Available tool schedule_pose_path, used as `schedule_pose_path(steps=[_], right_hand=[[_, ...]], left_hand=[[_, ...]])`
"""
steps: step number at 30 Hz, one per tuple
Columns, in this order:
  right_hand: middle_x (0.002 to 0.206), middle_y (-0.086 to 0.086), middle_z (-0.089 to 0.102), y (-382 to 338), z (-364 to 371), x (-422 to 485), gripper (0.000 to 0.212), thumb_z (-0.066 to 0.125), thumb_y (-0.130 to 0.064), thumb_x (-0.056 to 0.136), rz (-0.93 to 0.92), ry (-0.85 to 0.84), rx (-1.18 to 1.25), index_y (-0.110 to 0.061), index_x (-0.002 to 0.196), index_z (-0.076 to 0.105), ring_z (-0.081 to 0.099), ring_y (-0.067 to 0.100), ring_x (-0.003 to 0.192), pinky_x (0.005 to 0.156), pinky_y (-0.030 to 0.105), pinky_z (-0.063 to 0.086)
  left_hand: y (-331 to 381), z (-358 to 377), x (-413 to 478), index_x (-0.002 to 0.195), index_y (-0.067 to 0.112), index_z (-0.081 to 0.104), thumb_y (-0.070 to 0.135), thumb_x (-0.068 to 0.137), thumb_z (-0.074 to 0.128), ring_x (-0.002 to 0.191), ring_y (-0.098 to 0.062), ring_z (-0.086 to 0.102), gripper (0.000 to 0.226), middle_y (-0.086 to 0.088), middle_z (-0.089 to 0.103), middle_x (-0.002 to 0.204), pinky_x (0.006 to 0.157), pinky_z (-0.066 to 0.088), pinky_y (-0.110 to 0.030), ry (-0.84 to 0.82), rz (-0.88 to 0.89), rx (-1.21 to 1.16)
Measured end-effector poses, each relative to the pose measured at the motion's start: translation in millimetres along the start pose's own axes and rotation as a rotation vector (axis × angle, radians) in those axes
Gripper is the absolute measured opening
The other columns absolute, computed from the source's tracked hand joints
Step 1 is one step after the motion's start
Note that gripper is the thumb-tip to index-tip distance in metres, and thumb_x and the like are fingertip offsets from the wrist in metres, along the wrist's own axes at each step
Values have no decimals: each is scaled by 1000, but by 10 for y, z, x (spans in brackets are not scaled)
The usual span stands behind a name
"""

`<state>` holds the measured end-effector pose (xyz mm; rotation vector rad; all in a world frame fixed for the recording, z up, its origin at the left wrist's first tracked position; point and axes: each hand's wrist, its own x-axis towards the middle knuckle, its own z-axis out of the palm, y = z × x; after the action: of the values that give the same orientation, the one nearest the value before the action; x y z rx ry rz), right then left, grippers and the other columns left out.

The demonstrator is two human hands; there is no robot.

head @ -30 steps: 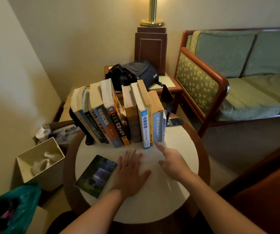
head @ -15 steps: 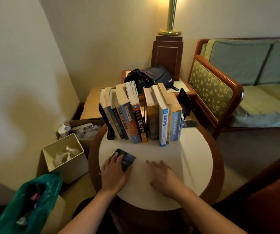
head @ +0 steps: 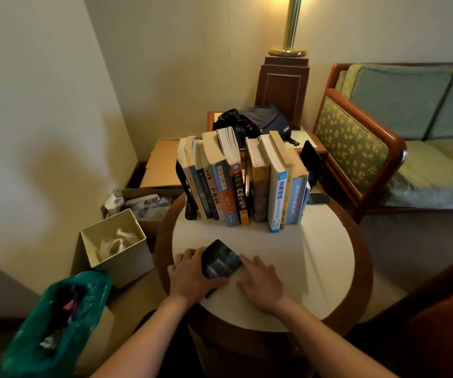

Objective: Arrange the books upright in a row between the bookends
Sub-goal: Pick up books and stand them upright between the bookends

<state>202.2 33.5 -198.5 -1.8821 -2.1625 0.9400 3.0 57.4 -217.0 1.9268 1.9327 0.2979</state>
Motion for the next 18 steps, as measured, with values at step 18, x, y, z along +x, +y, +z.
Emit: schedule_pose_path(steps=[18], right_hand=[[137,6,59,100,-158,13,57,64,-2,93,344,77,649,-4,147,45,53,19,122,97,26,42]], left_hand=[[95,192,-137,159,30,8,82,64,64,138,-16,32,121,8,38,154,110,29,-40,-25,116,-103]])
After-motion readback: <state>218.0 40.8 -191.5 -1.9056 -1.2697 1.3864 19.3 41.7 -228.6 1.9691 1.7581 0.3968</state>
